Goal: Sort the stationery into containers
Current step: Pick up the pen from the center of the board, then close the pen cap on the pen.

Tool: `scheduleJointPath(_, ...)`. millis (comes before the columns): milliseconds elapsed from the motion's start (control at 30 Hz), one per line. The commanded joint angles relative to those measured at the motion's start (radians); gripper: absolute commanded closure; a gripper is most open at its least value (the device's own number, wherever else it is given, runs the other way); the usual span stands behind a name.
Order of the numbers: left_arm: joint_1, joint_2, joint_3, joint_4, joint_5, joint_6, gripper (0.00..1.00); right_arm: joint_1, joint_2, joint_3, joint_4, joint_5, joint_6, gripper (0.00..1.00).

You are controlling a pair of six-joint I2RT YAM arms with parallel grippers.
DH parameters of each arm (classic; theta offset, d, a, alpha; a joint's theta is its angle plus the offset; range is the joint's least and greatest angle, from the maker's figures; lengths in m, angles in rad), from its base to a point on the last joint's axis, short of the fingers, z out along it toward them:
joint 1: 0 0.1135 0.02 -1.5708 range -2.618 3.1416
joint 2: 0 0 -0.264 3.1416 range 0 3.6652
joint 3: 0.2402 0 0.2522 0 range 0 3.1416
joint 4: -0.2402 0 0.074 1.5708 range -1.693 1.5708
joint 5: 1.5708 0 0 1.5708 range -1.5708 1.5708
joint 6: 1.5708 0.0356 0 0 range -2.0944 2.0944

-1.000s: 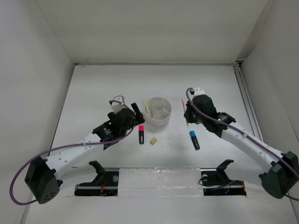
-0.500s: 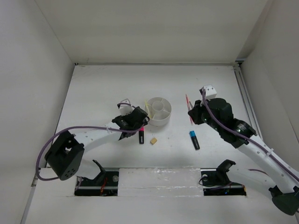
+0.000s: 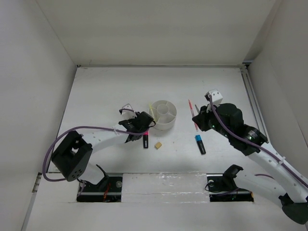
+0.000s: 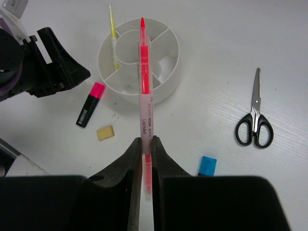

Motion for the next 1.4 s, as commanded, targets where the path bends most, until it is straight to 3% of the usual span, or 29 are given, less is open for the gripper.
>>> scheduleJointPath(0, 0.007, 0.035, 0.036, -0.073, -0.071, -0.084, 0.45, 0.011, -0.010, 0.024, 0.022, -0.029, -0.018, 1.00)
scheduleJointPath(567, 0.016, 0.147, 0.055, -0.085, -0.094, -0.113, 0.53, 0.020, -0.029, 0.006, 0.042, -0.067, -0.027, 1.00)
scheduleJointPath(933, 0.016, 0.194, 0.064, -0.096, -0.085, -0.124, 0.68, 0.020, -0.047, 0.006, 0.064, -0.067, -0.027, 1.00)
scheduleJointPath(1167, 0.016, 0.204, 0.073, -0.105, -0.076, -0.136, 0.69, 0.020, -0.076, 0.006, 0.064, -0.067, -0.027, 1.00)
scheduleJointPath(1367, 0.016, 0.204, 0.073, -0.114, -0.076, -0.127, 0.78, 0.020, -0.076, 0.015, 0.064, -0.067, -0.036, 1.00)
